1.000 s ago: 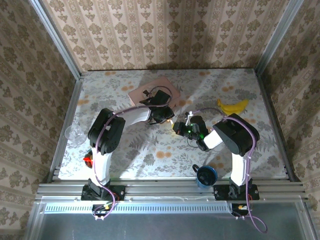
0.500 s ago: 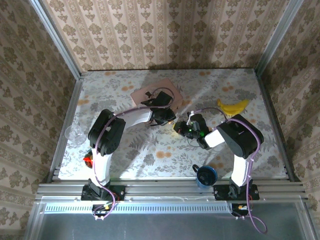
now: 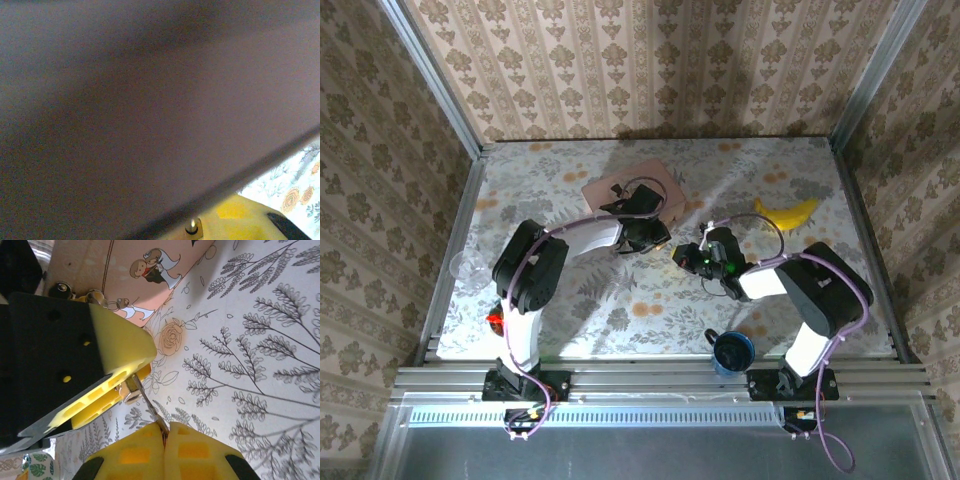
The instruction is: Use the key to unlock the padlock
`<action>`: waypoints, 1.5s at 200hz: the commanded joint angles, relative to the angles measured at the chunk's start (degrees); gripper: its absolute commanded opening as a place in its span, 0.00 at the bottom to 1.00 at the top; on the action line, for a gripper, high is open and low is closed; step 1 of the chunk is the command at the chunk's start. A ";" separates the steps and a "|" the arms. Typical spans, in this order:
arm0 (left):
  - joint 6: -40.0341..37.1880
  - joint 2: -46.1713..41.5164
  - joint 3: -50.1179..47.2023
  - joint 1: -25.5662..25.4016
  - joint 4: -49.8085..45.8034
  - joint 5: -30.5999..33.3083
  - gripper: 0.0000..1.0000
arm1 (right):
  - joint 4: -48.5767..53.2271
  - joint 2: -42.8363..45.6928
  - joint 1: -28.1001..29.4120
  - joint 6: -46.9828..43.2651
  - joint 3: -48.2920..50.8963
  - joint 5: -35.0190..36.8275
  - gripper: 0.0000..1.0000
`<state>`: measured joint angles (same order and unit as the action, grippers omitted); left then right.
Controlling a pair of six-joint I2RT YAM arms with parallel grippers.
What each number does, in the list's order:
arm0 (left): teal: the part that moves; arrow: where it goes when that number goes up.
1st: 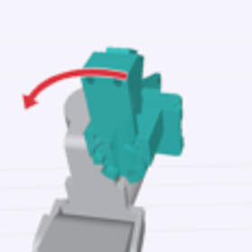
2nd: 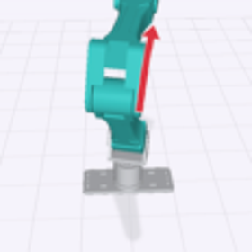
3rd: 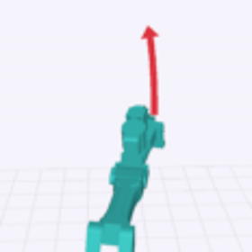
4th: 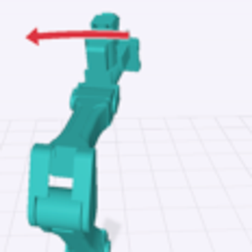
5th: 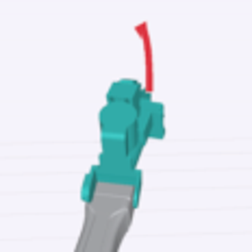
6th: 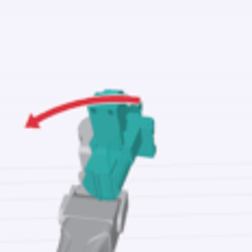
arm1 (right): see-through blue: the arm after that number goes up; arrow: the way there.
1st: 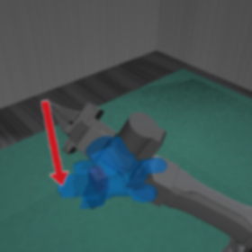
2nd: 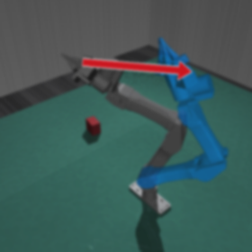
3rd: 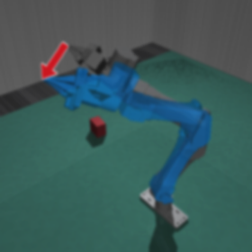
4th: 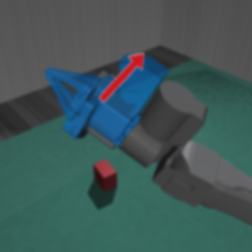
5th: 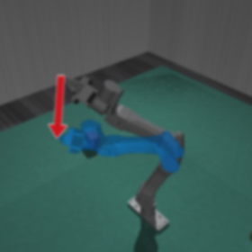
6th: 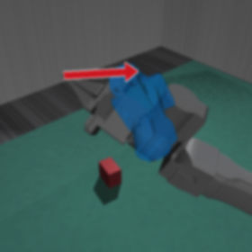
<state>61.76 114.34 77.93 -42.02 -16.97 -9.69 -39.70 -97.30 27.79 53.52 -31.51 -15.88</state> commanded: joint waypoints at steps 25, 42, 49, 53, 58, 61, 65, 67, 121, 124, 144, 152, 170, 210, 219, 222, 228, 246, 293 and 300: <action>2.24 -1.23 -2.17 -0.16 -0.17 -3.76 0.00 | 2.85 2.90 0.99 -1.07 2.74 0.43 0.00; 2.27 -1.27 -2.32 -0.16 -0.16 -3.84 0.00 | 2.00 2.74 1.92 -0.92 2.75 0.19 0.00; 2.32 -1.36 -2.43 -0.16 -0.04 -3.84 0.00 | 1.84 2.57 2.30 -0.87 2.58 0.23 0.00; 2.33 -1.39 -2.50 -0.17 -0.03 -3.92 0.00 | 1.67 2.40 2.50 -0.94 2.46 0.19 0.00; 2.40 -1.40 -2.52 -0.17 0.10 -3.93 0.00 | 1.41 2.25 2.74 -0.87 2.34 0.15 0.00; 2.45 -1.48 -2.66 -0.10 0.14 -3.93 0.00 | 1.24 2.10 2.85 -0.79 2.29 0.15 0.00; 2.41 -1.49 -2.76 -0.14 0.25 -3.86 0.00 | 1.06 1.91 3.01 -0.74 2.24 0.15 0.00; 2.47 -1.49 -2.73 -0.14 0.29 -3.87 0.00 | 0.97 1.80 3.09 -0.75 2.13 0.15 0.00; 2.76 -1.13 -2.51 -0.17 1.07 -4.37 0.00 | -2.21 -0.74 3.94 -0.44 1.28 -0.39 0.00; 2.76 -1.11 -2.52 -0.16 1.07 -4.37 0.00 | -2.22 -0.77 3.94 -0.54 1.27 -0.32 0.00; 2.84 -0.90 -2.40 -0.05 1.07 -4.45 0.00 | -2.13 -1.17 3.94 -1.20 0.89 -0.22 0.00; 2.93 -0.88 -2.42 -0.08 1.06 -4.63 0.00 | -2.05 -1.29 3.94 -1.39 0.60 -0.25 0.00; 2.98 -0.58 -2.16 -0.03 1.20 -4.94 0.00 | -1.96 -1.80 3.94 -1.87 -0.08 -0.34 0.00; 2.86 -0.53 -2.15 -0.04 1.18 -5.34 0.00 | -2.22 -2.46 3.94 -2.12 -1.34 -0.39 0.00; 2.78 -0.61 -2.17 -0.06 1.28 -5.34 0.00 | -2.15 -2.55 3.94 -2.14 -1.53 -0.31 0.00; 2.77 -0.61 -2.17 -0.07 1.24 -5.34 0.00 | -2.14 -2.60 3.94 -2.14 -1.62 -0.25 0.00; 2.76 -0.66 -2.26 -0.08 1.24 -5.34 0.00 | -2.05 -2.63 3.94 -2.10 -1.79 -0.14 0.00; 2.75 -0.70 -2.51 -0.04 1.41 -5.42 0.00 | -2.13 -2.82 3.94 -1.87 -1.98 0.18 0.00; 2.89 -1.01 -2.67 -0.06 1.53 -5.34 0.00 | -1.78 -2.73 3.68 -1.68 -0.95 1.24 0.00; 2.84 -0.97 -2.65 -0.07 1.50 -5.25 0.00 | -1.82 -2.72 3.61 -1.58 -0.71 1.37 0.00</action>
<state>62.39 113.84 76.49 -41.91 -14.57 -10.33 -40.60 -99.18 31.42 52.49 -32.21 -15.81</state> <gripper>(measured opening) 0.306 0.041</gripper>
